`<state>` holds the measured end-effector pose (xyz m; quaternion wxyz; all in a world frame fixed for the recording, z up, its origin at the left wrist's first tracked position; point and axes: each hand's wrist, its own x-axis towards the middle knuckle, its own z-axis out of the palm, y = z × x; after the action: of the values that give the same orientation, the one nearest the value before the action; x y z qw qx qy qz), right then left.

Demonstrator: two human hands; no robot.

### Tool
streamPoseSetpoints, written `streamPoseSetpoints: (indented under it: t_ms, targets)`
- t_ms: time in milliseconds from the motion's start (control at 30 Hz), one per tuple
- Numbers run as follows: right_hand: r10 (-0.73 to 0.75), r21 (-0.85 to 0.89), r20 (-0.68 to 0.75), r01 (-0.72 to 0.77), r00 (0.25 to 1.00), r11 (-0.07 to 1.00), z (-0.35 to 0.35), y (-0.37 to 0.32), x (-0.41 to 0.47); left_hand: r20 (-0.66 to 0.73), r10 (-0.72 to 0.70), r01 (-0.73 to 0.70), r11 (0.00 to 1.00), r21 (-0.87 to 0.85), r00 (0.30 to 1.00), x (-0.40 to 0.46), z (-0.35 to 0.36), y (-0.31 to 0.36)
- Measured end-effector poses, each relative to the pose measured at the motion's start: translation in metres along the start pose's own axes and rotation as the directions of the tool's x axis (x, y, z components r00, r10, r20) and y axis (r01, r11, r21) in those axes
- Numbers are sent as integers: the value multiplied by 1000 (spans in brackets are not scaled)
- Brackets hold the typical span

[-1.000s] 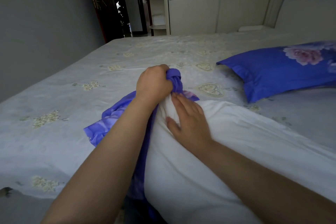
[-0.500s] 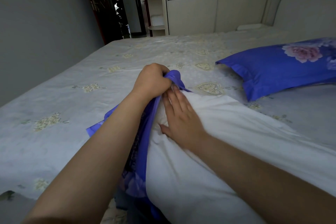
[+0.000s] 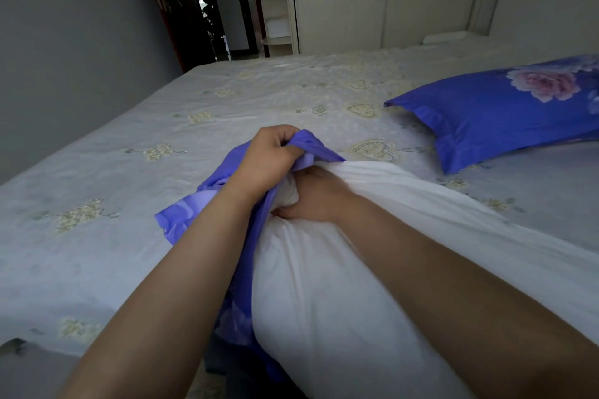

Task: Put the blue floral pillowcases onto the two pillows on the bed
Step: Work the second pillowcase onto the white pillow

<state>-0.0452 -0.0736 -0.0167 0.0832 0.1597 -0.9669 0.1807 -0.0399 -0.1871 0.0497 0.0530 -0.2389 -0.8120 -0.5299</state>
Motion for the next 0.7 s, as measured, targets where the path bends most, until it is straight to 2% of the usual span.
streamPoseSetpoints:
  t_ms: [67,167,267,400,467,500,567,633,700]
  targets:
    - [-28,-86,-66,22,997,996,11,-6,2,27,29,-27,997,-77,999,-5,2,2]
    - [-211,-269,-268,137,940,953,32,-9,-6,-5,-1,0,982,-187,1000,-3,0,3]
    - [-234,-360,-255,133,938,924,41,2,-16,8,-94,93,971,-221,996,-1,-1,2]
    - [-256,-379,-284,137,924,915,37,-3,-12,-7,-76,76,997,9,997,4,-6,-4]
    - [-277,-329,-220,196,935,924,30,-2,-11,-2,-46,46,995,94,999,4,-8,-4]
    - [-292,-317,-192,223,937,922,27,-2,-10,8,-42,41,994,106,999,3,-8,-3]
    - [-295,-284,-175,239,939,929,26,-4,-5,35,-64,63,998,26,997,-2,-6,3]
    - [-159,-287,-271,78,949,955,21,-19,2,84,-77,85,991,-100,994,-8,-2,4]
    - [188,-286,-312,-281,931,916,11,-26,7,173,-109,136,978,-158,979,-20,7,2]
